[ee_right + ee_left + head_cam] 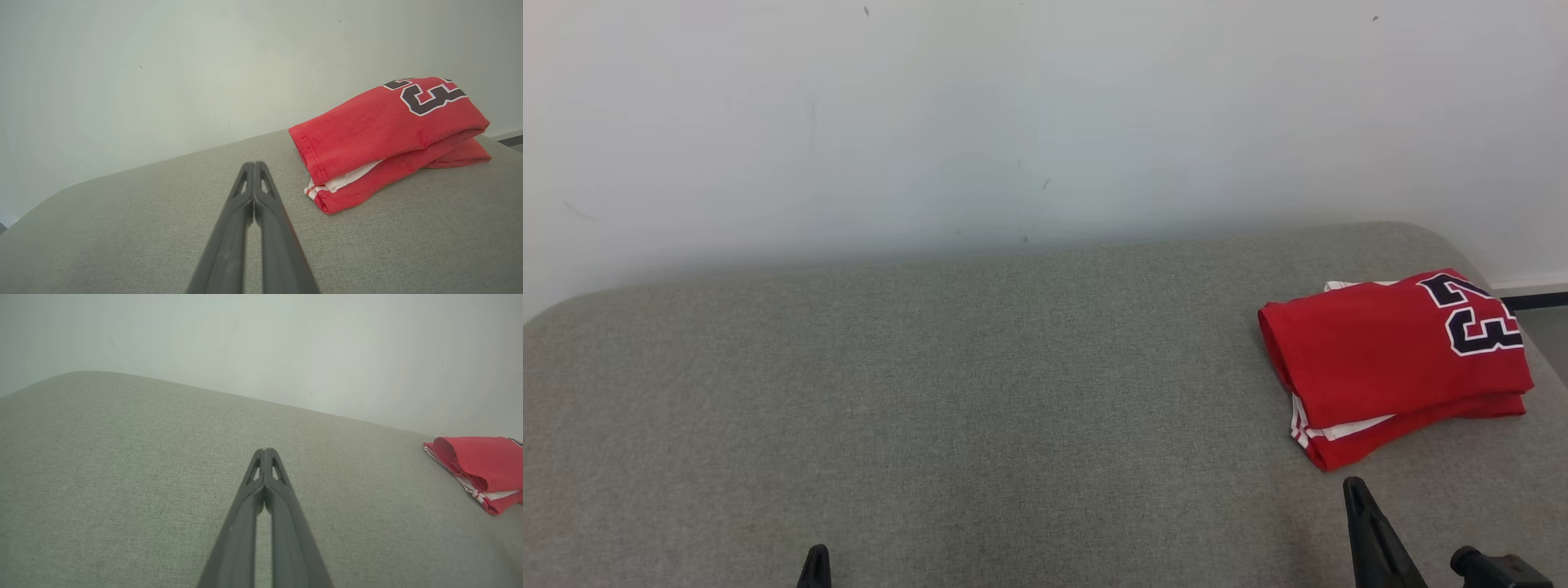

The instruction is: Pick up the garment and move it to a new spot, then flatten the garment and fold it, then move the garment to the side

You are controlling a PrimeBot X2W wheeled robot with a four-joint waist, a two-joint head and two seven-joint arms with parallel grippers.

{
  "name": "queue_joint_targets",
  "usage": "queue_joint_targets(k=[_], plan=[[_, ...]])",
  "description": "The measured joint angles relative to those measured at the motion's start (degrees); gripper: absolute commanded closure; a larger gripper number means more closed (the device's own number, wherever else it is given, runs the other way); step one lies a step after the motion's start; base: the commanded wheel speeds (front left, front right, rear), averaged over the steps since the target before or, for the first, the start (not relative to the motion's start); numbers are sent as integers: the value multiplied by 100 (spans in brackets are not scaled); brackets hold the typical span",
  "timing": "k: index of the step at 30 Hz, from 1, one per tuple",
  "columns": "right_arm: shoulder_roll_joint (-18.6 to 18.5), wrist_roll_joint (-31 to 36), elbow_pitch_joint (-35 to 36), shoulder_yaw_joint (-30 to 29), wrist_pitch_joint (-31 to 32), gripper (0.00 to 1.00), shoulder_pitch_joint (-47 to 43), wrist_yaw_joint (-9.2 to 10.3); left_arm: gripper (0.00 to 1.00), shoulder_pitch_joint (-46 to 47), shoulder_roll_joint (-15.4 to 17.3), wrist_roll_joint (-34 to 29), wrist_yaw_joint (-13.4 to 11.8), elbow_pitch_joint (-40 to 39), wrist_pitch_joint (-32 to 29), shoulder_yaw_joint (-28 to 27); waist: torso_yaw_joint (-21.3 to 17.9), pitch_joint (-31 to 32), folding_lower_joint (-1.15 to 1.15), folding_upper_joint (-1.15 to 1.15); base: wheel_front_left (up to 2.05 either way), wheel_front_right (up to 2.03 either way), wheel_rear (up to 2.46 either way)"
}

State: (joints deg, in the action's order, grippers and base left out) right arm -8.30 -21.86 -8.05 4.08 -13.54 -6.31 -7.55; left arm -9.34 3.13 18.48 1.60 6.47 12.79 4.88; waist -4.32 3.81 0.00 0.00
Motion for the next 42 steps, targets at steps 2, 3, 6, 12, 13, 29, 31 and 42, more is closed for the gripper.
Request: queue_joint_targets(k=[2, 3, 6, 12, 13, 29, 31, 42], plan=[[3, -207, 0, -21, 45, 100, 10, 0, 100, 12, 4, 235, 18, 13, -53, -16, 7, -6, 0, 0, 0, 0, 0], [5, -321, 0, -29, 52, 100, 18, 0, 100, 27, 8, 337, 33, 20, -81, -25, 11, -10, 0, 0, 0, 0, 0], [12, -631, 1, -51, 105, 100, 42, 0, 100, 80, 15, 669, 43, 35, -149, -54, 22, -19, 0, 0, 0, 0, 0], [23, -1211, 1, -90, 220, 100, 71, 0, 100, 175, 46, 1284, 53, 67, -288, -112, 44, -38, 0, 0, 0, 0, 0], [24, -1311, 3, -97, 244, 100, 79, 0, 100, 193, 48, 1377, 78, 73, -311, -122, 48, -41, 0, 0, 0, 0, 0], [38, -2611, 12, -174, 453, 100, 187, 0, 100, 430, 97, 2719, 146, 146, -631, -238, 102, -88, 0, 0, 0, 0, 0], [40, -2780, 14, -181, 480, 100, 198, 0, 100, 471, 99, 2856, 149, 153, -655, -256, 109, -94, 0, 0, 0, 0, 0], [44, -3674, 24, -220, 605, 100, 279, 0, 100, 617, 133, 3786, 200, 200, -888, -345, 153, -132, 0, 0, 0, 0, 0]])
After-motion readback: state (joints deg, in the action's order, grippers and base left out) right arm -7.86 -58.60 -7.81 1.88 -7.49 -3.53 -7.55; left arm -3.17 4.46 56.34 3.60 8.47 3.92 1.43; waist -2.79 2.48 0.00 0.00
